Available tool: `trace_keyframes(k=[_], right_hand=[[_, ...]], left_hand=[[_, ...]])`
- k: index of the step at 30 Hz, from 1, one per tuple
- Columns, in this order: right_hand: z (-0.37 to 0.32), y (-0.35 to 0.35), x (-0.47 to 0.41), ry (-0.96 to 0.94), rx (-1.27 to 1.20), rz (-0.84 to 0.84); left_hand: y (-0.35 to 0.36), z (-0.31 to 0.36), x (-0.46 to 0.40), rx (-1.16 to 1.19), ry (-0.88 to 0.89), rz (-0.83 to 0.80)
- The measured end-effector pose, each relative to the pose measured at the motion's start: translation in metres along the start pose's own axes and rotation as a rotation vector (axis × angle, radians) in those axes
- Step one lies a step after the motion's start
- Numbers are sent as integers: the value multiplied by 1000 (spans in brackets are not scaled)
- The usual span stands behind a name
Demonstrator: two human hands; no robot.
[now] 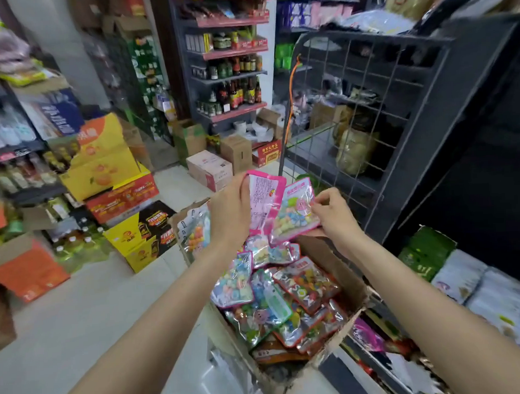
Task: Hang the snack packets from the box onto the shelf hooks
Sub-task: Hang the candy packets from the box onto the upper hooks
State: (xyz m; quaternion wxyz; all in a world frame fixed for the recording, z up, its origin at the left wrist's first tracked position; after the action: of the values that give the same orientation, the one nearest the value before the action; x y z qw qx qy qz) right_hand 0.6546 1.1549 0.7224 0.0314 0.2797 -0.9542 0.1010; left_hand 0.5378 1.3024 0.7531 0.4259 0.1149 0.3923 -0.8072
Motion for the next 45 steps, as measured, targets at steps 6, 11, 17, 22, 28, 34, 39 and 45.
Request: trace_keyframes(k=[6, 11, 17, 22, 28, 34, 39, 45], right_hand=[[-78, -62, 31, -177, -189, 71], [-106, -141, 52, -239, -335, 268], [-133, -217, 92, -316, -544, 303], [-151, -270, 118, -396, -379, 514], [-177, -313, 133, -486, -206, 653], [-198, -319, 129, -572, -208, 550], [-210, -321, 116, -588, -119, 537], [-229, -332, 114, -664, 52, 766]], left_hand=[[28, 115, -9, -151, 779, 58], [62, 193, -7, -132, 1285, 74], [94, 275, -10, -68, 1446, 51], [99, 337, -7, 182, 1333, -182], [78, 372, -42, 469, 613, -148], [86, 395, -66, 1026, 210, -655], [82, 391, -76, 1129, -49, -578], [72, 386, -94, 936, 77, -265]])
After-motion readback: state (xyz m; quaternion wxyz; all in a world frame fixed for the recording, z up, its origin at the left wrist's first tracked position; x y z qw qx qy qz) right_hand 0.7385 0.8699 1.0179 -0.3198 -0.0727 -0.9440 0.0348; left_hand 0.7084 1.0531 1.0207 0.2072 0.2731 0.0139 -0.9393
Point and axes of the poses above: each hand's wrist, its own x-axis away from the middle knuckle, its own y-axis out of the palm, z = x × y, the point moved 4 cm from there along -x, towards the middle knuckle, and after that the axes turned 3 degrees about -z, right-handed, at the moved point
